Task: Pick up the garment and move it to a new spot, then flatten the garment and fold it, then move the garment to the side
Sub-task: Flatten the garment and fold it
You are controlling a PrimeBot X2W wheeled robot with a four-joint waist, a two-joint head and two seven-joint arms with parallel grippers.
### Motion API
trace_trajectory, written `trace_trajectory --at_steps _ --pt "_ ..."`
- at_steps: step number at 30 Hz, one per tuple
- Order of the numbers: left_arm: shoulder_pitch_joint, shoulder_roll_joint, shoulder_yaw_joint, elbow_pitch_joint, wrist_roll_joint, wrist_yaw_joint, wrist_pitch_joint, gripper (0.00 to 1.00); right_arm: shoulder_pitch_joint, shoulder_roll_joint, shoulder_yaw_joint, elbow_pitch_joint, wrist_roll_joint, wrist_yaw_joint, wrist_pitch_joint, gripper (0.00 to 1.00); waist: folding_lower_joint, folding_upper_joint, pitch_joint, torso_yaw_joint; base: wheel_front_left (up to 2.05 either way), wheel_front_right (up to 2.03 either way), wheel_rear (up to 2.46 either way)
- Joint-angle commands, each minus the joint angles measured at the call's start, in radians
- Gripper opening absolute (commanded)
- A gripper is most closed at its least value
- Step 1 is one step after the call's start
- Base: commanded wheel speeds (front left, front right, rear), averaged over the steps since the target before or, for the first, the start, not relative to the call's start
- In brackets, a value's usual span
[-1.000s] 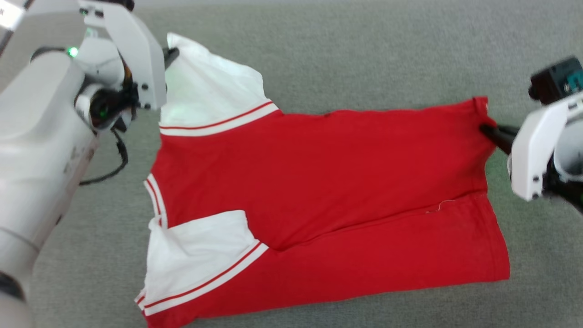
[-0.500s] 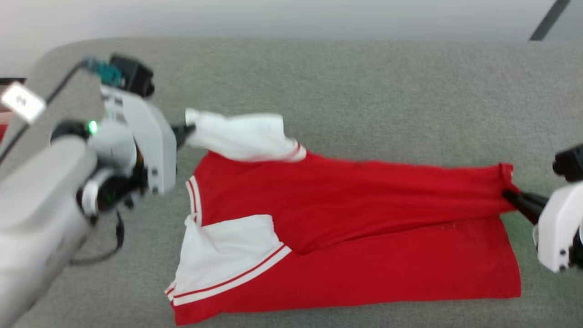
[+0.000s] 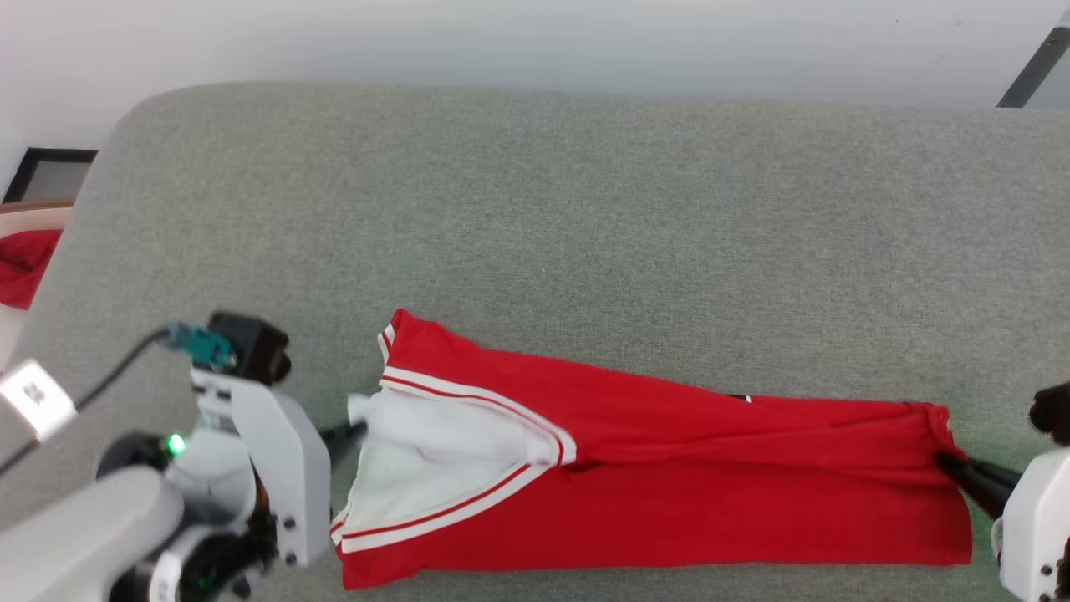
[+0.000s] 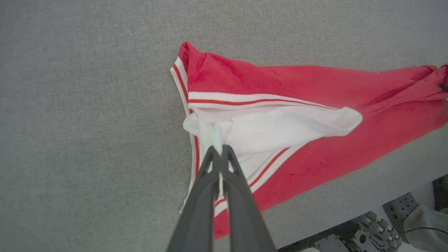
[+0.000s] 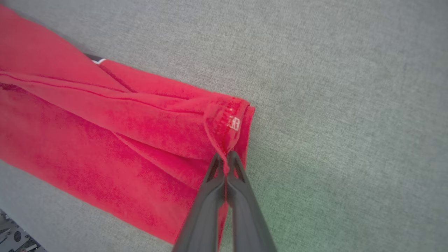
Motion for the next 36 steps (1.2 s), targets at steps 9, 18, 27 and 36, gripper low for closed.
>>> trace_trajectory --at_steps 9,18,27,36 --pt "0.107 -0.008 -0.023 -0.012 -0.053 0.025 -0.025 0.0 0.077 0.05 -0.055 -0.03 -0.036 0.0 0.035 0.0 0.0 0.0 -0.013 0.004 0.0 0.0 0.0" --pt "0.144 -0.002 -0.014 0.01 -0.056 0.011 -0.076 0.62 0.122 0.076 -0.107 -0.068 -0.047 0.0 0.078 1.0 0.0 0.0 -0.064 0.003 0.0 0.0 0.0" --pt "0.187 0.014 0.014 -0.014 -0.065 0.017 -0.155 1.0 0.2 0.129 -0.205 -0.147 -0.019 0.0 0.139 1.0 0.0 0.0 -0.131 0.006 0.0 0.0 0.0" --pt "0.241 0.021 0.042 -0.031 -0.042 0.006 -0.284 1.0 0.257 0.202 -0.286 -0.203 -0.074 0.0 0.154 1.0 0.0 0.0 -0.184 0.02 0.0 0.0 0.0"
